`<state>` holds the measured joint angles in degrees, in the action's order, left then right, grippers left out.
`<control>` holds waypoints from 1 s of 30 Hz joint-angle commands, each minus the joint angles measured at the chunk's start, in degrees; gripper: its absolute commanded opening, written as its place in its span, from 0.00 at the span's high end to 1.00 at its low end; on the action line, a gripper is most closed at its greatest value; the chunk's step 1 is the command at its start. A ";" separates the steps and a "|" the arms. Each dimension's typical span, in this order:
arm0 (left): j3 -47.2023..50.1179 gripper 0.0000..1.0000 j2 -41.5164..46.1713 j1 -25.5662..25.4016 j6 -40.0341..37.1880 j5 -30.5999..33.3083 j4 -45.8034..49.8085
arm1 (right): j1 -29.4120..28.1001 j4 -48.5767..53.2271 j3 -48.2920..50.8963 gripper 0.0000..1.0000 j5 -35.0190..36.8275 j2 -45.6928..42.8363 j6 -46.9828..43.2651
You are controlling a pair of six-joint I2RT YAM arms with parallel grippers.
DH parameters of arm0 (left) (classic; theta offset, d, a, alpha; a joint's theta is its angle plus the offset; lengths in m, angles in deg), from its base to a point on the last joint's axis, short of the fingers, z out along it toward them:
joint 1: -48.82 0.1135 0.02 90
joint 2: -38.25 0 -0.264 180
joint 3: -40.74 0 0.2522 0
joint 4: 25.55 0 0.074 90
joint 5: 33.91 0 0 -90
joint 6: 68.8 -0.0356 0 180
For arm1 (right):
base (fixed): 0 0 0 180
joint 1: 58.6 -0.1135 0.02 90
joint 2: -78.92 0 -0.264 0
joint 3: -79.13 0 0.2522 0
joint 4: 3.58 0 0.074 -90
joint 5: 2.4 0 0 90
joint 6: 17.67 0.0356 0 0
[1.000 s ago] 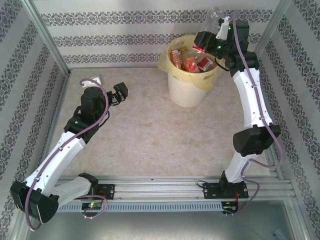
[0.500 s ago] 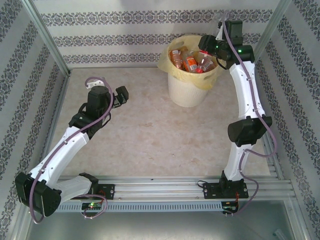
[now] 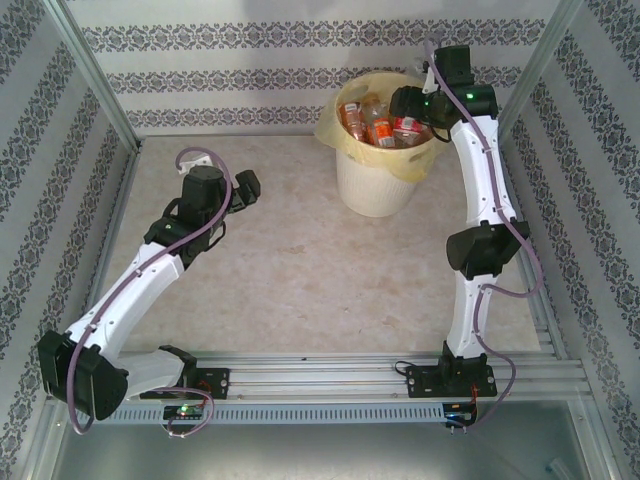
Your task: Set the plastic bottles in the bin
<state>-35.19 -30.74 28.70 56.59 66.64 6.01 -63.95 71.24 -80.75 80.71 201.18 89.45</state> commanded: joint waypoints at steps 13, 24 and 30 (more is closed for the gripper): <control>-3.13 0.00 -2.36 0.58 1.43 -1.49 2.50 | -1.57 -9.18 4.70 0.41 3.57 0.55 -1.09; -3.72 0.00 -2.99 0.64 1.38 -1.54 3.34 | -3.35 -2.83 2.86 0.56 7.37 4.74 -6.99; -4.51 0.00 -4.00 0.72 1.25 -1.93 3.99 | -3.16 -1.29 3.17 0.57 -0.77 2.66 -8.31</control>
<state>-37.82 -34.15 28.79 57.49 65.13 8.44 -67.36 64.25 -77.78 84.90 203.10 82.85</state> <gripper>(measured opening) 0.996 0.431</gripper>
